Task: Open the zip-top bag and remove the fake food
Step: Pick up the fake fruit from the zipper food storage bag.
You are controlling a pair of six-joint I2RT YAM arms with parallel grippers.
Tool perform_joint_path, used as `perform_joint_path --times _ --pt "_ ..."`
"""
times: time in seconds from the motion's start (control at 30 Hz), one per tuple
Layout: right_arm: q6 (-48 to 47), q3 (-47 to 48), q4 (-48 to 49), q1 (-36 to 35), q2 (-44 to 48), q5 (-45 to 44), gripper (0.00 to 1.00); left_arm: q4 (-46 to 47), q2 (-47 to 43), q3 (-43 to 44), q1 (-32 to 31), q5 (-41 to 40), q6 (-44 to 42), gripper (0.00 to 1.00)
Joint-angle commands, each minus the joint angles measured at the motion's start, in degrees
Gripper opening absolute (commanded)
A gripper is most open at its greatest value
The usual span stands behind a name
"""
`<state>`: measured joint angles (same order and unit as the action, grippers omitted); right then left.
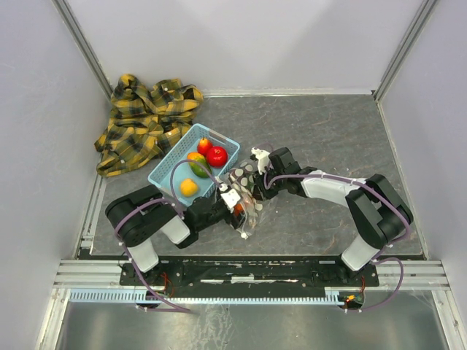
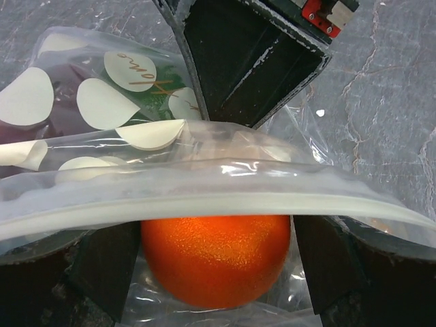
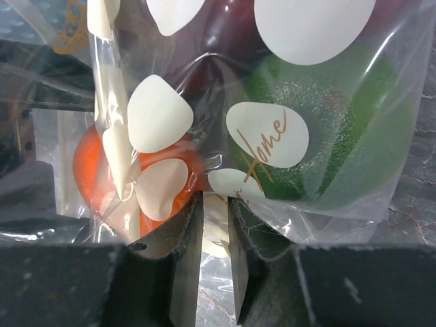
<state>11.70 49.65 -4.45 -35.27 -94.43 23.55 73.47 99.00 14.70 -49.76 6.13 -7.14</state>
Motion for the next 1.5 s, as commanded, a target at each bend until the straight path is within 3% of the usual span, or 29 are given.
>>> perform_joint_path --times 0.0,0.23,0.53,0.7,1.17,1.47 --pt "0.89 0.25 2.54 -0.96 1.29 2.26 0.29 3.28 1.14 1.29 -0.40 -1.21 -0.32 0.93" --pt "0.47 0.03 0.33 -0.93 2.32 -2.02 0.37 2.31 -0.46 -0.83 -0.43 -2.89 1.50 0.89" --pt "-1.02 -0.58 -3.17 -0.88 3.47 -11.69 0.37 -2.44 -5.81 -2.61 -0.42 -2.79 2.53 0.68" --pt "-0.73 -1.58 -3.40 -0.25 4.59 -15.16 0.37 -6.24 -10.80 -4.06 -0.43 -2.95 3.44 0.63" --pt "-0.02 -3.58 -3.20 2.14 6.08 -16.48 0.36 -26.46 -30.09 -5.66 -0.36 -1.73 8.08 0.60" --pt "-0.01 -4.01 -3.03 2.83 6.55 -15.78 0.36 -49.00 -38.03 0.50 -0.32 -2.00 15.60 0.58"
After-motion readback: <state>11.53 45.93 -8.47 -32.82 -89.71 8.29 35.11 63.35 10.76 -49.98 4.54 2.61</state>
